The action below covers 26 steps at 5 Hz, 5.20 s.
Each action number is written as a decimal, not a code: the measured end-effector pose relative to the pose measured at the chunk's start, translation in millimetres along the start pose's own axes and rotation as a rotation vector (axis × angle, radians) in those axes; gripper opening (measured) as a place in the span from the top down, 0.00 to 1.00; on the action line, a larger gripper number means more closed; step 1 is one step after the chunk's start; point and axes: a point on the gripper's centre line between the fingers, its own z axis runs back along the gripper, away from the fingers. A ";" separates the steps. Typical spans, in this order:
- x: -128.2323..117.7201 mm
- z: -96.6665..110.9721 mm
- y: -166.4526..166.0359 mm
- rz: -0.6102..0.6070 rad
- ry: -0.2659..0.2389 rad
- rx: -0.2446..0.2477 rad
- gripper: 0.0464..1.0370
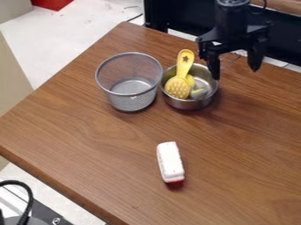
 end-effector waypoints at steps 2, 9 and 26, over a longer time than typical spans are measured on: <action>16.3 7.9 -0.7 0.025 -0.043 0.021 0.04; 27.3 -42.6 -0.6 -0.240 -0.109 0.109 0.04; -23.9 -79.3 -2.0 0.864 -0.091 0.137 0.98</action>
